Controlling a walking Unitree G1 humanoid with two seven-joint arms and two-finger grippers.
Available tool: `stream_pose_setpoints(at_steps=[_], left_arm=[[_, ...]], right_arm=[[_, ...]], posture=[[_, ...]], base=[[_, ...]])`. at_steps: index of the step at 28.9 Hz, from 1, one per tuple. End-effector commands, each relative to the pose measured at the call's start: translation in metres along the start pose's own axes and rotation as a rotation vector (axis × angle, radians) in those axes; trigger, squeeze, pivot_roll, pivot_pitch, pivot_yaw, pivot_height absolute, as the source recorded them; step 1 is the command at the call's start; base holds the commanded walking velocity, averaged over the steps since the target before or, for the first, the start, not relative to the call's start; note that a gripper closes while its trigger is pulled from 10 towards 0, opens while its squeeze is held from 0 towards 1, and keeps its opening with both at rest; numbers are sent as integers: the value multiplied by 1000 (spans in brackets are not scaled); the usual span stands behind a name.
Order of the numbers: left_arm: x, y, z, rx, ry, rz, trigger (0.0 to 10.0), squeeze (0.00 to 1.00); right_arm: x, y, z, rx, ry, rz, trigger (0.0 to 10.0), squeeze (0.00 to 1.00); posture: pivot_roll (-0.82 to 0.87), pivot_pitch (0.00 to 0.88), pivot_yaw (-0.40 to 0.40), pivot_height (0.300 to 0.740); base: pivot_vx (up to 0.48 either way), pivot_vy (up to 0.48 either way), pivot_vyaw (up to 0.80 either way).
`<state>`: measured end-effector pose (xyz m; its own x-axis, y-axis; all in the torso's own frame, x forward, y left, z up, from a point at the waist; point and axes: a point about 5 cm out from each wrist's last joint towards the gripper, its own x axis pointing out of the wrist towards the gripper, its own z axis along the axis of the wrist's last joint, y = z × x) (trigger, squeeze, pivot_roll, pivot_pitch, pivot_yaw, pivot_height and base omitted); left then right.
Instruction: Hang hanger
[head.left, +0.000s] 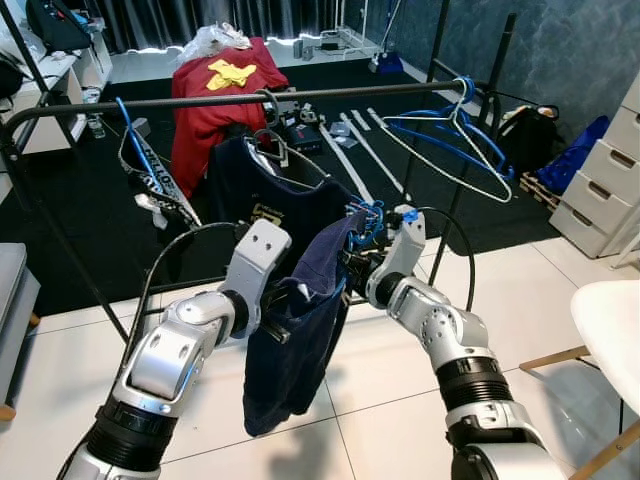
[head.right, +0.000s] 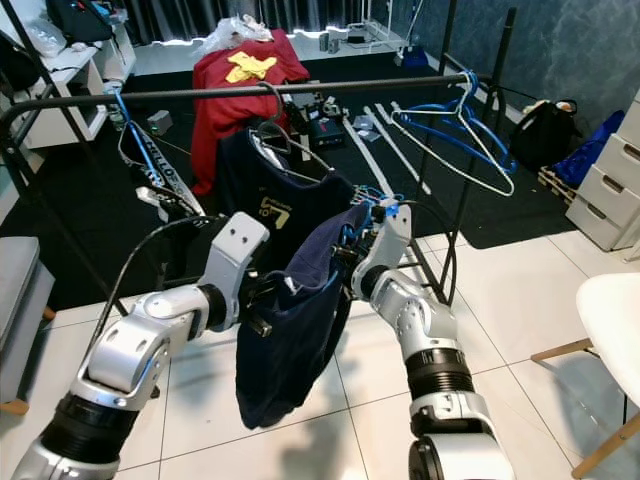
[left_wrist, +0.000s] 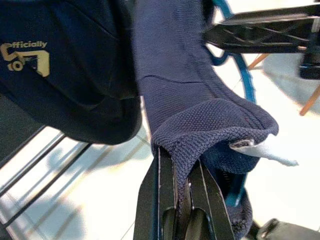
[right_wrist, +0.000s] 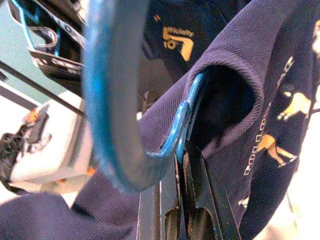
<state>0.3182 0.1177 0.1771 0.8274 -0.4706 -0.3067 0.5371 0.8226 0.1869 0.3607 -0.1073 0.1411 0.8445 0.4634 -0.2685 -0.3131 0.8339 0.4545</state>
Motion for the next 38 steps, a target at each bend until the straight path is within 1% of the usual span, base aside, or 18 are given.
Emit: stream_pose_setpoints(at_steps=[1,5,8,14,16,17,19,20,21,22,23,25,26,32,33,35,36,38], left_arm=[[-2,5,16,47,-66,6,10000,0],[-1,-5,15,53,-56,-49,10000,0],[0,-7,14,55,-54,-62,10000,0],[0,-8,13,57,-51,-63,10000,0],[-1,-6,10,63,-44,-60,10000,0],[-3,-6,7,74,-31,-65,10000,0],[-3,-6,7,74,-31,-65,10000,0],[-4,-5,4,77,-16,-76,10000,173],[-4,-5,4,77,-16,-76,10000,173],[-5,-6,2,64,-8,-85,10000,1000],[-6,-5,3,70,-12,-82,10000,1000],[-6,-4,3,76,-15,-69,10000,1000],[-7,-3,5,75,-24,-64,10000,0],[-8,-1,8,56,-47,-56,10000,0],[-11,5,12,36,-73,-29,10000,0],[-11,5,12,36,-73,-29,10000,0],[-14,12,15,23,-94,-2,10000,0],[-14,12,15,23,-94,-2,10000,0]], right_arm=[[2,8,-16,-36,87,47,10000,0],[-1,8,-16,-33,86,51,10000,0],[-1,8,-16,-33,86,52,10000,0],[-2,7,-15,-36,79,41,10000,0],[-3,3,-12,-38,47,11,10000,0],[-4,-2,-6,-37,4,-25,10000,0],[-4,-2,-6,-37,4,-25,10000,0],[-5,-6,0,-36,-42,-61,10000,0],[-5,-6,0,-36,-42,-61,10000,0],[-6,-9,5,-32,-71,-84,10000,0],[-7,-13,9,-28,-97,-111,10000,0],[-8,-14,9,-28,-102,-118,10000,0],[-9,-16,11,-24,-114,-130,10000,0],[-10,-19,14,-15,-139,-155,10000,0],[-12,-25,19,-3,-172,-192,10000,0],[-12,-25,19,-3,-172,-192,10000,0],[-14,-30,24,12,-194,-219,10000,0],[-14,-30,24,12,-194,-219,10000,0]], posture=[[-30,44,-5,740],[-31,44,-4,740],[-32,43,-3,740],[-29,42,-3,740],[-27,44,-2,740],[-26,46,0,740],[-26,46,0,740],[-27,45,0,740],[-27,45,0,740],[-28,46,0,740],[-27,48,-1,740],[-27,50,-2,740],[-26,51,-2,740],[-26,52,-2,740],[-26,53,-1,740],[-26,53,-1,740],[-24,58,-1,740],[-24,58,-1,740]], base=[[0,0,0],[0,0,0],[0,0,0],[0,0,0],[0,0,0],[0,0,0],[0,0,0],[0,0,0],[0,0,0],[0,0,0],[0,0,0],[0,0,0],[0,0,0],[0,0,0],[0,0,0],[0,0,0],[0,0,0],[0,0,0]])
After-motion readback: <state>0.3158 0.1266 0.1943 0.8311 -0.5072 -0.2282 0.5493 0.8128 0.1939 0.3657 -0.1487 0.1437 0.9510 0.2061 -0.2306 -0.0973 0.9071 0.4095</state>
